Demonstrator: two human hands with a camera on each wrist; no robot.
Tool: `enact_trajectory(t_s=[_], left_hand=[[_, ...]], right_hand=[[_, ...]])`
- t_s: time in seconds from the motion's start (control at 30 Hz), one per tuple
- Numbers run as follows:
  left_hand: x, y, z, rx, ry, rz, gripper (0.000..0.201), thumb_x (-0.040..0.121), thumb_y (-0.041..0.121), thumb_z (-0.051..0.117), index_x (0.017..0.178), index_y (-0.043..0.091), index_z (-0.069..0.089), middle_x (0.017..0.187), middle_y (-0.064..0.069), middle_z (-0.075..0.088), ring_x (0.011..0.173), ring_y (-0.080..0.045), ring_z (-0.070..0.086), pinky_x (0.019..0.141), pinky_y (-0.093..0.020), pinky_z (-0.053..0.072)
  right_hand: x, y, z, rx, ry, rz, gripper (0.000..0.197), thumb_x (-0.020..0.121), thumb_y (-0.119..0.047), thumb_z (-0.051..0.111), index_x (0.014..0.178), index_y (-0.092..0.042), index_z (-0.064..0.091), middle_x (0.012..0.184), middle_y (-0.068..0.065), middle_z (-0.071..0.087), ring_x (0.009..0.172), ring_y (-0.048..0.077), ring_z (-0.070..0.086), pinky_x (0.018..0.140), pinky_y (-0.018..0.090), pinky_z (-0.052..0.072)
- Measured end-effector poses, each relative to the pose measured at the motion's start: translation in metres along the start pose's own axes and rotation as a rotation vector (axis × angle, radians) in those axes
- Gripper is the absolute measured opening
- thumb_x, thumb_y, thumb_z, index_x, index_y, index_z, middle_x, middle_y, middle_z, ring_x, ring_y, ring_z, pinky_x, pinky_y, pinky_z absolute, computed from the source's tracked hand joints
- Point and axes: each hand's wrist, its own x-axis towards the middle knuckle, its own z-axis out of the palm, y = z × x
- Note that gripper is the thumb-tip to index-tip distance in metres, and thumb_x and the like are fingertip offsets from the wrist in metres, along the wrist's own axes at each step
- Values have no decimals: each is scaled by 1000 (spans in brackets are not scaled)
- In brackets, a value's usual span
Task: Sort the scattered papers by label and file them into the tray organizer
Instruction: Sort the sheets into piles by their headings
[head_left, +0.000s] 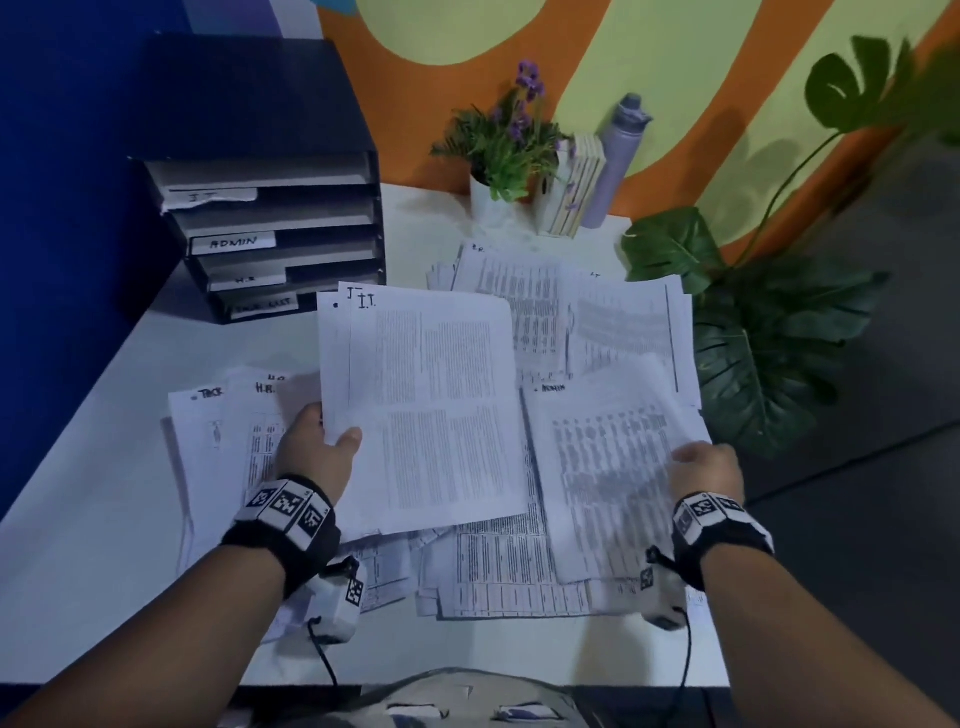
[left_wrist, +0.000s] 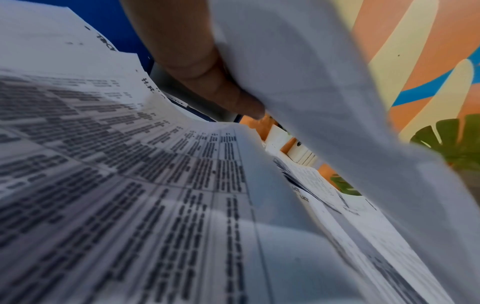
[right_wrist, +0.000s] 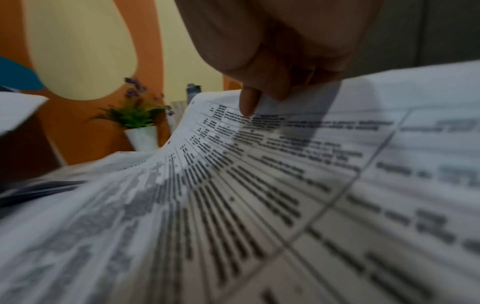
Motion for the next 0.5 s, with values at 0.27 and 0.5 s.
enact_trajectory(t_s=[0.27, 0.5], left_hand=[[-8, 9, 29, -43, -51, -14, 21, 85, 19, 70, 99, 23, 55, 91, 3, 64, 87, -25, 64, 84, -38, 54], [-14, 21, 41, -117, -61, 1, 24, 81, 24, 76, 95, 24, 57, 86, 11, 64, 83, -18, 65, 78, -33, 53]], right_hand=[[-4, 19, -5, -199, 23, 79, 29, 82, -12, 63, 106, -28, 68, 139, 8, 37, 120, 36, 36, 99, 48, 36], [-41, -70, 11, 812, -571, 10, 28, 94, -28, 60, 117, -13, 60, 107, 6, 66, 92, 20, 62, 85, 37, 52]])
